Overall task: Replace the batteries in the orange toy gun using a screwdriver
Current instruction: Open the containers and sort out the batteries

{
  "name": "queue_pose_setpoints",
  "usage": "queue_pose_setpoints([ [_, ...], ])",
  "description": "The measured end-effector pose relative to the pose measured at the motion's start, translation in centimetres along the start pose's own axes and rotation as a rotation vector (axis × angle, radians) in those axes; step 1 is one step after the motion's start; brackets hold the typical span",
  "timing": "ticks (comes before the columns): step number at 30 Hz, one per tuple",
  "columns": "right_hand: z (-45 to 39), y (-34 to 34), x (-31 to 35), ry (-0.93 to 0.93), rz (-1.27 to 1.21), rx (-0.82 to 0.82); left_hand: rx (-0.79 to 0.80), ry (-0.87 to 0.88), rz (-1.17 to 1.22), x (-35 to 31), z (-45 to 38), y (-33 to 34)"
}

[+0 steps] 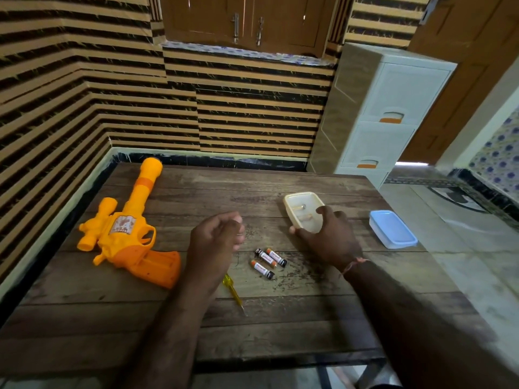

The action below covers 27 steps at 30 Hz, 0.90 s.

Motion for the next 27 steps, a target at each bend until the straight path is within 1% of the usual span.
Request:
queue_pose_setpoints([
  [2,-0.2,-0.6,-0.7,-0.018,-0.057,0.004,-0.007,0.001,0.002,-0.1,-0.1,-0.2],
  [4,-0.7,-2.2,-2.9,0.025,-0.071,-0.094,-0.015,0.006,0.004,-0.2,-0.2,-0.3],
  [6,-1.4,-3.8,-6.5,0.150,0.124,-0.229,-0.019,0.010,0.007,-0.2,-0.3,-0.4],
  [7,-1.7,-4.4,-8.3,0.223,0.242,-0.244,-0.020,0.011,0.007,-0.3,-0.3,-0.4],
  [8,-2.0,-4.7,-10.3,0.295,0.315,-0.197,-0.018,0.013,0.004,-0.3,-0.3,-0.4],
  [9,-2.3,-4.7,-11.9,0.351,0.325,-0.116,-0.017,0.016,0.001,-0.3,-0.3,-0.3],
  [11,-2.9,-3.9,-14.3,0.375,0.185,0.060,-0.017,0.020,-0.005,-0.4,-0.3,-0.3],
  [12,-2.9,-3.5,-14.9,0.361,0.108,0.112,-0.017,0.021,-0.009,-0.4,-0.3,-0.2],
  [13,-2.7,-3.3,-15.2,0.343,0.060,0.117,-0.014,0.022,-0.013,-0.4,-0.3,-0.1],
  [14,-2.5,-3.2,-15.0,0.337,0.044,0.086,-0.011,0.022,-0.018,-0.3,-0.2,-0.1],
  [15,-2.2,-3.4,-14.5,0.337,0.034,0.033,-0.006,0.024,-0.026,-0.3,-0.2,0.0],
  [17,-1.0,-4.6,-11.8,0.317,-0.021,-0.136,-0.002,0.025,-0.035,-0.3,-0.1,0.0],
  [19,1.3,-6.1,-7.5,0.198,-0.166,-0.332,-0.001,0.021,-0.032,-0.3,-0.1,0.1],
  [20,2.9,-6.6,-4.7,0.104,-0.278,-0.371,0.002,0.016,-0.028,-0.3,0.0,0.2],
  [21,4.7,-6.5,-1.8,0.003,-0.413,-0.342,0.008,0.002,-0.016,-0.2,0.1,0.4],
  [22,6.6,-6.1,1.1,-0.081,-0.540,-0.254,0.015,-0.034,0.027,0.0,0.3,0.7],
  [23,8.4,-5.3,3.7,-0.155,-0.641,-0.158,0.024,-0.098,0.123,0.2,0.5,1.1],
  [24,9.8,-4.2,5.8,-0.218,-0.701,-0.109,0.030,-0.183,0.259,0.5,0.8,1.5],
  [26,11.5,-2.0,8.3,-0.297,-0.711,-0.119,0.003,-0.349,0.486,0.7,1.5,1.9],
  [27,11.8,-1.1,9.1,-0.311,-0.690,-0.124,-0.025,-0.396,0.535,0.8,1.6,1.6],
])
Point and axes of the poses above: each hand's wrist, its own z-axis away from the middle knuckle, its own y-axis out of the palm, x = y × z, the point moved 3 cm from there along -z, towards the middle knuckle, and after that the axes turned 14 degrees about z, right-handed, at the moved point
